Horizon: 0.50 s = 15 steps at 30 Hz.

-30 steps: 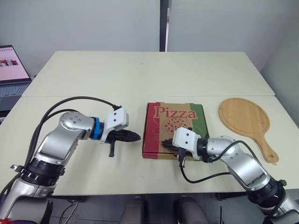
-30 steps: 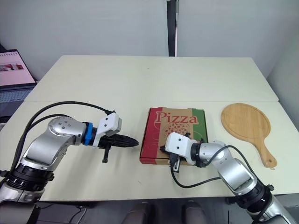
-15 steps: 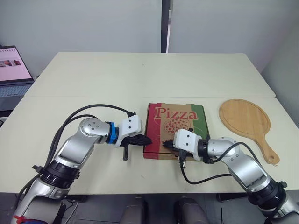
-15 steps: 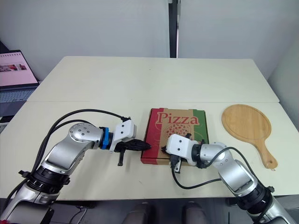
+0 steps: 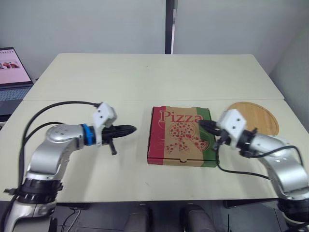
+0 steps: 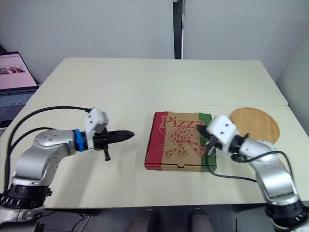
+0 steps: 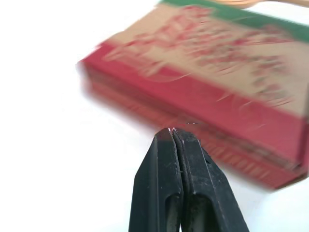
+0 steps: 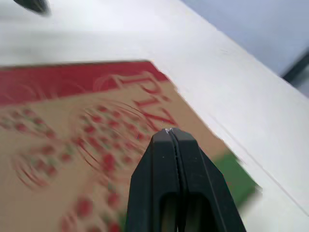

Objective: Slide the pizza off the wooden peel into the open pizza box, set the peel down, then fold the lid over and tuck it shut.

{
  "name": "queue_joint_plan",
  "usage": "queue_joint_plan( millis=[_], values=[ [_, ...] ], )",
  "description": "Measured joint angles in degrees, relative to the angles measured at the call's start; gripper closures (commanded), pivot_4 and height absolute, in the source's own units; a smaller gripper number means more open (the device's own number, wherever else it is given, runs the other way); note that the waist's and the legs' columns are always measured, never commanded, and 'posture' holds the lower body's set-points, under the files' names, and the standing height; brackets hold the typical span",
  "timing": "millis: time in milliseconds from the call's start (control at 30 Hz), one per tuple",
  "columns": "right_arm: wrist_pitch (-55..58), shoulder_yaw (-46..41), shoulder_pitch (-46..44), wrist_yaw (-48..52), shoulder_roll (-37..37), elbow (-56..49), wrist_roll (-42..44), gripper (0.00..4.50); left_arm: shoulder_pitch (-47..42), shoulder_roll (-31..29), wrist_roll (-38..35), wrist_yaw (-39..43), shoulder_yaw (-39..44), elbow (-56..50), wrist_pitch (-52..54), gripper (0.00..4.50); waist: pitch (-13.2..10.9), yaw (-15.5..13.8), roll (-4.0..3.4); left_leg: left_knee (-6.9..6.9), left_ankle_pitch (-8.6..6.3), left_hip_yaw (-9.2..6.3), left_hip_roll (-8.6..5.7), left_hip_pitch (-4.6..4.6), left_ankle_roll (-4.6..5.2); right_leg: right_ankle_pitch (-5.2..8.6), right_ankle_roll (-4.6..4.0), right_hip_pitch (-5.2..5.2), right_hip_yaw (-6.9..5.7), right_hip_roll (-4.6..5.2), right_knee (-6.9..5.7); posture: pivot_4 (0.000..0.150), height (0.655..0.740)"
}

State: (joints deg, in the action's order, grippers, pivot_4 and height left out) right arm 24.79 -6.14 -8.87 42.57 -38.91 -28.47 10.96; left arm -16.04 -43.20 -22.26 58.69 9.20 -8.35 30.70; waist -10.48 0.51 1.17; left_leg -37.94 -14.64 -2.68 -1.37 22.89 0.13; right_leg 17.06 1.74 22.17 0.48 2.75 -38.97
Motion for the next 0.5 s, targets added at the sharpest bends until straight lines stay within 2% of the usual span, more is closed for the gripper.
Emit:
queue_joint_plan(
  millis=[100, 300, 500],
  values=[
    [-2.16, -8.92, 7.23, 3.61, -3.9, 2.26, 2.55, 4.48, 6.08, -0.02, 0.83, -3.62, 5.99, 2.75, -3.93, 4.5, 0.0, -0.28, 0.0, 0.02, 0.0, 0.01, 0.0, -0.03, 0.0, 0.0, 0.0, -0.04, -0.01, 0.03, 0.02, 0.15, 0.74],
    [-7.32, -22.74, 20.99, 6.61, -4.75, 10.99, 4.18, 4.48, 17.23, 1.98, 3.17, -12.14, 14.41, 6.54, -8.11, 4.5, 0.0, -0.48, 0.0, 0.03, -0.01, 0.08, -0.01, -0.08, 0.01, 0.0, 0.0, -0.11, 0.0, 0.13, 0.03, 0.15, 0.74],
    [-13.4, -31.58, 23.18, 5.23, -5.41, 26.07, 3.63, 4.48, 22.62, 1.98, 4.88, -15.48, 17.23, 9.78, -10.49, 4.5, 0.01, -0.46, 0.0, 0.03, -0.01, 0.14, 0.0, -0.12, 0.01, 0.0, 0.0, -0.13, 0.0, 0.19, 0.03, 0.15, 0.74]
  ],
)
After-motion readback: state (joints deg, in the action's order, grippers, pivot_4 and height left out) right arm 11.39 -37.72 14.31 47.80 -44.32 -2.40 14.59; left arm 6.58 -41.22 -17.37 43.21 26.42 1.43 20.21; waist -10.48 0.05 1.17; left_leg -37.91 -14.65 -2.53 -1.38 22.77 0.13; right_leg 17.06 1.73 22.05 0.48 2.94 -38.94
